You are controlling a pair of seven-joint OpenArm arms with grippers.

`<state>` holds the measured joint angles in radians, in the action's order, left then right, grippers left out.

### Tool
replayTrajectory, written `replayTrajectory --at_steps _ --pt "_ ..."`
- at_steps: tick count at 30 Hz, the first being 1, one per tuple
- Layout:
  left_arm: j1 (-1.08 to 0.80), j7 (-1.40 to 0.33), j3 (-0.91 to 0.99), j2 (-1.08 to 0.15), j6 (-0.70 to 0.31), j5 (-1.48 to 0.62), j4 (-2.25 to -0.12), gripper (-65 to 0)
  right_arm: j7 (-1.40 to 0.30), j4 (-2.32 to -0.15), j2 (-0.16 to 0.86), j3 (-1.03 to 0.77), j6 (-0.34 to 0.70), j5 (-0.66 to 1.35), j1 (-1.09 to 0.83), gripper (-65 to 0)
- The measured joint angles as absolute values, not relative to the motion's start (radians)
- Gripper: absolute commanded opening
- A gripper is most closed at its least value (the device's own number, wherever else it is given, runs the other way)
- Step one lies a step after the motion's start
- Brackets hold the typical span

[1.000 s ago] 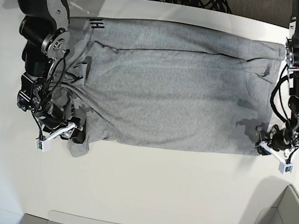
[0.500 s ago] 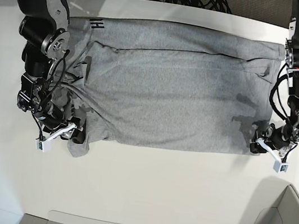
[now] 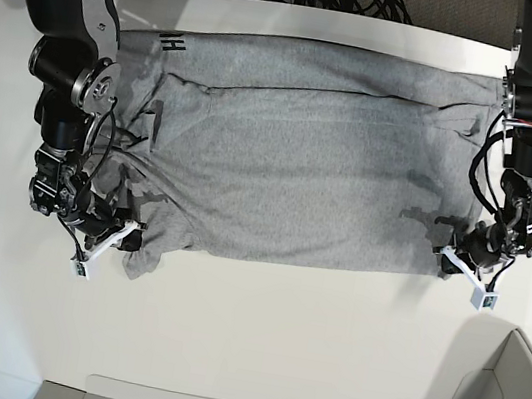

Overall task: Fold the T-shirt properly
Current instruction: 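Pinch the hem corners with both grippers, then lift the hem with both grippers and fold it toward the collar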

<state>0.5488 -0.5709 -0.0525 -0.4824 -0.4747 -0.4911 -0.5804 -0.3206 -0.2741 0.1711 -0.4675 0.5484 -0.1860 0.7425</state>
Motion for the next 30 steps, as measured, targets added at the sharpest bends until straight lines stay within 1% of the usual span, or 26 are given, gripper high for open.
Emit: replayTrajectory --at_steps 1,5,11,16,19,22,24,26,30 --pt "0.548 -0.571 -0.051 -0.483 -0.474 -0.492 -0.58 -65.0 -0.325 -0.286 0.171 -0.446 0.548 -0.187 0.743 -64.7" --pt "0.549 -0.575 -0.051 -0.484 -0.475 -0.496 -0.582 -65.0 -0.325 -0.332 0.17 -0.376 0.548 -0.188 0.743 -64.9" --pt "0.553 -0.62 -0.047 -0.484 -0.471 -0.497 -0.588 -65.0 -0.325 -0.419 0.144 -0.312 0.548 -0.187 0.745 -64.9" --pt "0.514 -0.759 0.064 -0.476 -0.463 -0.471 -0.713 -65.0 -0.334 -0.46 0.146 -0.265 0.548 -0.187 0.744 -64.9" --pt "0.47 -0.828 0.091 -0.477 -0.464 -0.467 -0.834 -65.0 -0.337 -0.486 0.149 -0.265 0.549 -0.188 0.744 -64.9" --pt "0.428 -0.844 0.092 -0.477 -0.464 -0.471 -0.947 -65.0 -0.339 -0.515 0.149 -0.265 0.549 -0.189 0.741 -64.9" --pt "0.398 -0.86 0.092 -0.477 -0.464 -0.472 -1.007 -65.0 -0.395 -0.541 0.148 -0.267 0.549 -0.183 0.739 -65.0" --pt "0.376 -0.877 0.104 -0.473 -0.426 -0.474 -1.038 -65.0 -0.46 -0.59 0.146 -0.27 0.549 -0.19 0.73 -65.0" --pt "0.322 -0.923 0.157 -0.473 -0.414 -0.471 -1.103 -65.0 -0.515 -0.767 0.145 -0.266 0.548 -0.183 0.672 -65.0"
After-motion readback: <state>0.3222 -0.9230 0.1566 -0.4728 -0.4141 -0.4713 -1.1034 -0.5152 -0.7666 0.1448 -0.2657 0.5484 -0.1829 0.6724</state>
